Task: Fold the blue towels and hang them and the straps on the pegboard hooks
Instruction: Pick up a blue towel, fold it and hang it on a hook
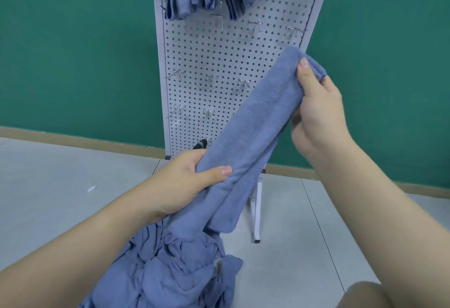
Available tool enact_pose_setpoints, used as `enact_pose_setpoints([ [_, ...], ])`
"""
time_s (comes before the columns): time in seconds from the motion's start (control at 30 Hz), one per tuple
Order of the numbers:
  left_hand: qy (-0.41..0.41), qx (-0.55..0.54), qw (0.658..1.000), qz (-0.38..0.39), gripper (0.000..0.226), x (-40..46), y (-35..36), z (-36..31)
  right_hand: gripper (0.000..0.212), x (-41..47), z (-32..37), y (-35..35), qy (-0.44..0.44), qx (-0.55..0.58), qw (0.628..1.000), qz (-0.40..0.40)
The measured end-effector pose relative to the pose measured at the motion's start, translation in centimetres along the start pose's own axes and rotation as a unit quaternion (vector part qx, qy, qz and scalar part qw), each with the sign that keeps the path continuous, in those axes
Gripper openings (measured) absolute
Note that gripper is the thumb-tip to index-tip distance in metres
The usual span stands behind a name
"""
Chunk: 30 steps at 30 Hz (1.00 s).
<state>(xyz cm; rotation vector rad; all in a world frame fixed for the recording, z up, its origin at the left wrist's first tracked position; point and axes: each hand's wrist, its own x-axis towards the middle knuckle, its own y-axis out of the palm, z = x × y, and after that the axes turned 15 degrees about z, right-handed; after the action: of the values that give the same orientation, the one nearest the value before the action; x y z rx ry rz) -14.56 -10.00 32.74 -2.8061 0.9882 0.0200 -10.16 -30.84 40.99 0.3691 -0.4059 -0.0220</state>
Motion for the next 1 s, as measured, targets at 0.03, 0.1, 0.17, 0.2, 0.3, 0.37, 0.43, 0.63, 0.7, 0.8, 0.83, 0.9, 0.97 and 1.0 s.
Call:
enact_pose_setpoints([
  [0.03,0.000,0.005,1.000,0.006,0.019,0.0,-0.1,0.0,0.007,0.2,0.2,-0.3,-0.002,0.008,1.000,-0.013],
  [0.1,0.007,0.005,1.000,0.019,0.029,0.0,-0.2,0.0,0.008,0.5,0.4,-0.9,-0.004,0.019,0.999,-0.030],
  [0.17,0.014,0.013,0.999,0.029,0.030,-0.1,-0.4,0.0,0.008,0.7,0.4,-1.3,-0.004,0.023,0.999,-0.046],
  [0.2,0.018,0.011,0.999,0.037,0.029,-0.1,-0.5,0.0,0.008,0.8,0.3,-1.3,-0.004,0.024,0.998,-0.056],
  [0.3,0.016,-0.012,0.998,0.055,0.028,-0.2,-0.5,-0.1,0.007,0.9,0.3,-1.4,-0.001,0.020,0.997,-0.069],
  [0.37,0.000,-0.014,0.998,0.064,0.030,-0.4,-0.3,-0.4,0.008,0.8,0.3,-1.4,0.004,0.011,0.998,-0.069],
  [0.43,-0.034,-0.013,0.996,0.085,0.040,-0.5,-0.4,-0.2,0.008,0.7,0.3,-1.3,0.008,0.003,0.998,-0.068],
  [0.63,-0.111,0.121,0.982,0.092,0.062,-0.3,-1.7,1.9,0.010,0.0,-0.2,-0.4,0.034,-0.025,0.999,-0.019],
  [0.7,-0.083,0.092,0.988,0.088,0.053,-0.1,-1.5,2.0,0.013,-0.4,-0.7,0.1,0.050,-0.029,0.998,-0.006],
  [0.8,-0.017,0.017,1.000,0.011,0.086,0.6,-1.1,1.7,0.011,-1.1,-1.4,1.0,0.067,-0.053,0.996,0.016],
  [0.83,0.005,-0.003,1.000,-0.012,0.088,0.9,-1.1,1.5,0.010,-1.3,-1.7,1.3,0.071,-0.061,0.995,0.025],
  [0.9,0.042,-0.038,0.998,-0.041,0.078,1.2,-1.1,1.1,0.011,-1.7,-2.0,1.7,0.076,-0.070,0.994,0.037],
  [0.97,0.068,-0.058,0.994,-0.056,0.069,1.5,-1.0,1.0,0.012,-2.0,-2.2,2.1,0.078,-0.072,0.993,0.044],
  [1.0,0.080,-0.067,0.993,-0.056,0.067,1.7,-1.0,1.2,0.012,-2.0,-2.3,2.2,0.080,-0.070,0.993,0.047],
])
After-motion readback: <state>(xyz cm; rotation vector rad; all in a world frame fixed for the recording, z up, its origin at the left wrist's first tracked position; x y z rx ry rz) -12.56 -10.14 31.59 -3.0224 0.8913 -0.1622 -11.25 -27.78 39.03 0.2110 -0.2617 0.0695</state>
